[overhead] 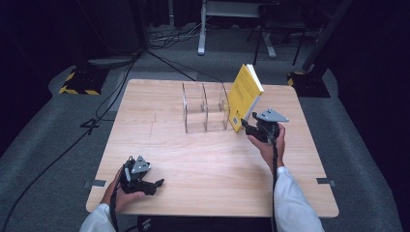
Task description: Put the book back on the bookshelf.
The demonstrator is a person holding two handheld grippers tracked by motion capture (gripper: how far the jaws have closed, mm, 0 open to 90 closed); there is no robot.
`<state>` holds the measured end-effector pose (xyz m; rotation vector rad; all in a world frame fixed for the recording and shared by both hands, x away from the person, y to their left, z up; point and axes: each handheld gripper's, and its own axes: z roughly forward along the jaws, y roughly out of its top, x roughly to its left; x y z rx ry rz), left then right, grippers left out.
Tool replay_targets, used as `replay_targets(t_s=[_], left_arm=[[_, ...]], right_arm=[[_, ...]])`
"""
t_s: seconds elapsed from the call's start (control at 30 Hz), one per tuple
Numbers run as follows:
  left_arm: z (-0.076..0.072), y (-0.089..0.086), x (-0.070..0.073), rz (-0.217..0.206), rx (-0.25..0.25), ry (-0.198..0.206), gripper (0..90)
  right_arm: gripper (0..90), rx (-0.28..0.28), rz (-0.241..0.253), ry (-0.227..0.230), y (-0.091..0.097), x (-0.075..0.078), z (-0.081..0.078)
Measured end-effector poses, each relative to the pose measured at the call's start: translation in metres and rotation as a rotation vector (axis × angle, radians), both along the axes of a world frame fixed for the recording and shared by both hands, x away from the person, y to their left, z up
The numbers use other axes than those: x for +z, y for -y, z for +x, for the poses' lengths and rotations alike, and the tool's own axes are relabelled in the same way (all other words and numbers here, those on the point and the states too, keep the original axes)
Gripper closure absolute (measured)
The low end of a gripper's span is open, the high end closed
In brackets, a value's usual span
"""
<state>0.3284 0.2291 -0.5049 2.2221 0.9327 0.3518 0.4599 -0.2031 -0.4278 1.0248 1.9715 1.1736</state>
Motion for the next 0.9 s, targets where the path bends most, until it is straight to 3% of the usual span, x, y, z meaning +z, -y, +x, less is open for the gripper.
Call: replay_targets(t_s=[0.27, 0.37, 0.6, 0.9], left_arm=[[0.000, 0.000, 0.000, 0.002, 0.000, -0.001, 14.8], [0.000, 0.000, 0.000, 0.001, 0.000, 0.000, 14.8], [0.000, 0.000, 0.000, 0.003, -0.001, 0.001, 14.8], [0.000, 0.000, 0.000, 0.001, 0.000, 0.000, 14.8]], right_arm=[[36.5, 0.099, -0.051, -0.017, 0.007, 0.006, -0.016], [33.6, 0.097, -0.083, -0.023, 0.009, 0.009, -0.021], [30.6, 0.160, -0.110, -0.028, 0.022, 0.011, -0.040], [27.9, 0.199, -0.208, -0.037, 0.035, 0.006, -0.065]])
